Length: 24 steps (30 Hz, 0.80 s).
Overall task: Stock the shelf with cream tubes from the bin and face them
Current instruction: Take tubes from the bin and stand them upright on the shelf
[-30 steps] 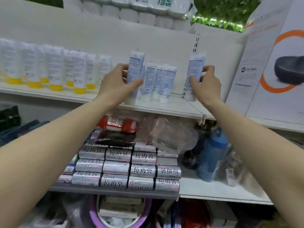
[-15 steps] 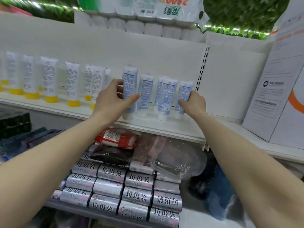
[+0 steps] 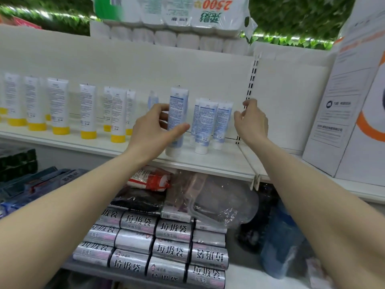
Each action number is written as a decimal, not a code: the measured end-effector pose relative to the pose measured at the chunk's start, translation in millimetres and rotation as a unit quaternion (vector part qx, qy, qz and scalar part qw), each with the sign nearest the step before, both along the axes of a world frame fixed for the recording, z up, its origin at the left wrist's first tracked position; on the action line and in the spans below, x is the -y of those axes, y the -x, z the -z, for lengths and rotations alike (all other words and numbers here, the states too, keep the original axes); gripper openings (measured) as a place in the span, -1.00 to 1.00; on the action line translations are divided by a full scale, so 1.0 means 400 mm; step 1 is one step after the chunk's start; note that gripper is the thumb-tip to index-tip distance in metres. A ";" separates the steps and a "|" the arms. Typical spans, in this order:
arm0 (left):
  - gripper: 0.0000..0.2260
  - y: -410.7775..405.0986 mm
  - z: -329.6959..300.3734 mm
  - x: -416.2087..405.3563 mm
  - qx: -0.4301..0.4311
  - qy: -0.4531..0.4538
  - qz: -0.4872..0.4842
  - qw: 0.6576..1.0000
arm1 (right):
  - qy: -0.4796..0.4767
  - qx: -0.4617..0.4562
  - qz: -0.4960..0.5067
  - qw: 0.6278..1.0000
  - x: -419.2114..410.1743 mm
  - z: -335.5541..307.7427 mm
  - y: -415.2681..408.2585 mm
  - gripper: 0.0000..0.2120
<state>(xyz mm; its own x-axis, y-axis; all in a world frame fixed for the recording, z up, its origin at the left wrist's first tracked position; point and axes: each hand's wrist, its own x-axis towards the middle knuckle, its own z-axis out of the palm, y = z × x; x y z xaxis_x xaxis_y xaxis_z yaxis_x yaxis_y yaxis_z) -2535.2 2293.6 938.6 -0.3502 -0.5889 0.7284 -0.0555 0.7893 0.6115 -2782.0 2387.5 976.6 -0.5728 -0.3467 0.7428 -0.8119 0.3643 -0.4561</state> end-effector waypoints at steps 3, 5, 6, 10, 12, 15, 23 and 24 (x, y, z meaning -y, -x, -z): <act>-0.46 0.060 -0.019 -0.051 0.015 0.009 0.038 0.999 | 0.036 -0.056 -0.016 0.998 -0.059 -0.061 -0.036 -0.77; -0.46 0.108 -0.025 -0.085 0.031 0.015 0.050 0.998 | 0.027 -0.067 -0.049 0.996 -0.089 -0.095 -0.063 -0.71; -0.46 0.132 -0.025 -0.100 0.037 0.020 0.048 0.998 | 0.015 -0.072 -0.064 0.995 -0.102 -0.108 -0.076 -0.65; -0.42 0.207 -0.018 -0.138 0.050 0.022 0.035 0.998 | -0.036 -0.059 -0.105 0.992 -0.135 -0.122 -0.110 -0.42; -0.41 0.231 -0.009 -0.141 0.061 0.014 0.029 0.998 | -0.059 -0.053 -0.111 0.991 -0.141 -0.113 -0.110 -0.47; -0.41 0.249 0.007 -0.135 0.070 0.017 0.019 0.997 | -0.102 -0.096 -0.082 0.987 -0.147 -0.104 -0.092 -0.77; -0.51 0.223 0.058 -0.064 0.054 0.029 -0.050 0.997 | -0.087 -0.113 -0.037 0.989 -0.132 -0.100 -0.046 -0.79; -0.47 0.222 0.062 -0.054 0.074 0.023 -0.059 0.995 | -0.080 -0.106 -0.037 0.990 -0.122 -0.097 -0.043 -0.79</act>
<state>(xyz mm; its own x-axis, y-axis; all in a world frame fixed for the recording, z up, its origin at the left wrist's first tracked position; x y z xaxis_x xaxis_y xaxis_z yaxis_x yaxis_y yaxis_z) -2624.2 2315.4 913.9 -0.3860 -0.5992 0.7014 -0.2363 0.7992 0.5527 -2764.8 2436.2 1015.5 -0.3776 -0.5050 0.7762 -0.9109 0.3533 -0.2133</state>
